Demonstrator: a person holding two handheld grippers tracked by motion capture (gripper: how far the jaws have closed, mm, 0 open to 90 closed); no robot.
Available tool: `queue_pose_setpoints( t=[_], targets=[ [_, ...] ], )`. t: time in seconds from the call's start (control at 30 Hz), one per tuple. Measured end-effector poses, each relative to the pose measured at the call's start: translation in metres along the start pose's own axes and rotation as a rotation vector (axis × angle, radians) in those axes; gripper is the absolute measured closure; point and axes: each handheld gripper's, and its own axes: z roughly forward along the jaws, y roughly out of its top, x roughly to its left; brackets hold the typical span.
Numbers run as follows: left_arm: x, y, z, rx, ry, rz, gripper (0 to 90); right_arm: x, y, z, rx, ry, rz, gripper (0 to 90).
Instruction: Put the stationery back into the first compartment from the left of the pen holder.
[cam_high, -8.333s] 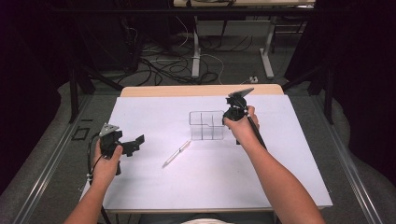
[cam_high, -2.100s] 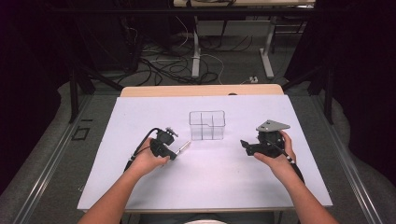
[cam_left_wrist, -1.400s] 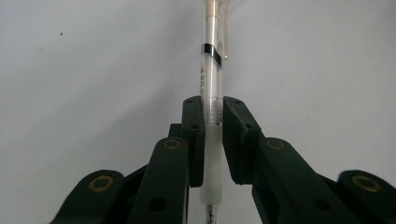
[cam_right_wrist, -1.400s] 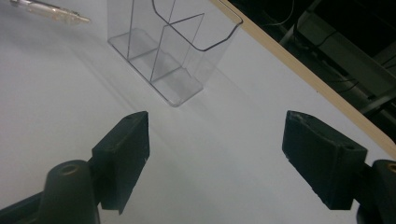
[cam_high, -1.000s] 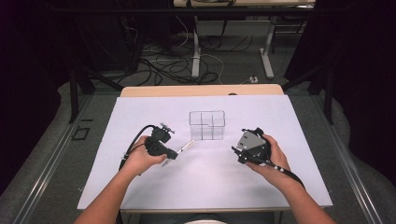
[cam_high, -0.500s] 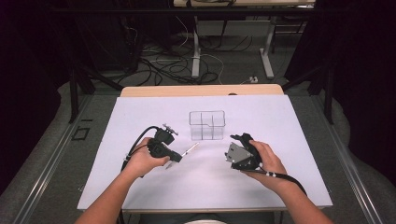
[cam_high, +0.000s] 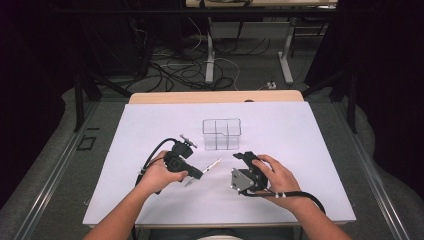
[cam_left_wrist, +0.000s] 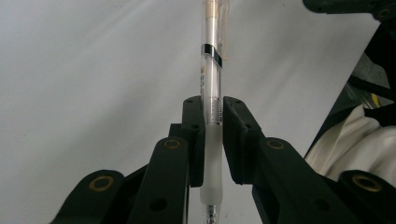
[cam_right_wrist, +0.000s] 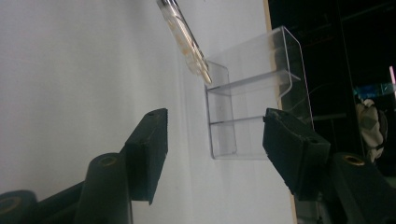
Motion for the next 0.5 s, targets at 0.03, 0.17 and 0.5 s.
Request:
queue_pose_setpoints(
  t=[0.03, 0.17, 0.5],
  targets=[
    [0.0, 0.0, 0.001, 0.01, -0.006, 0.012, 79.7, 0.003, 0.002, 0.0, -0.007, 0.003, -0.001, 45.3],
    [-0.004, 0.001, 0.005, 0.018, -0.024, 0.01, 79.7, 0.01, 0.006, 0.002, -0.038, 0.007, -0.052, 49.5],
    [-0.01, 0.002, 0.011, 0.031, -0.044, 0.012, 79.7, 0.025, 0.014, 0.009, -0.028, -0.004, -0.236, 57.6]
  ],
)
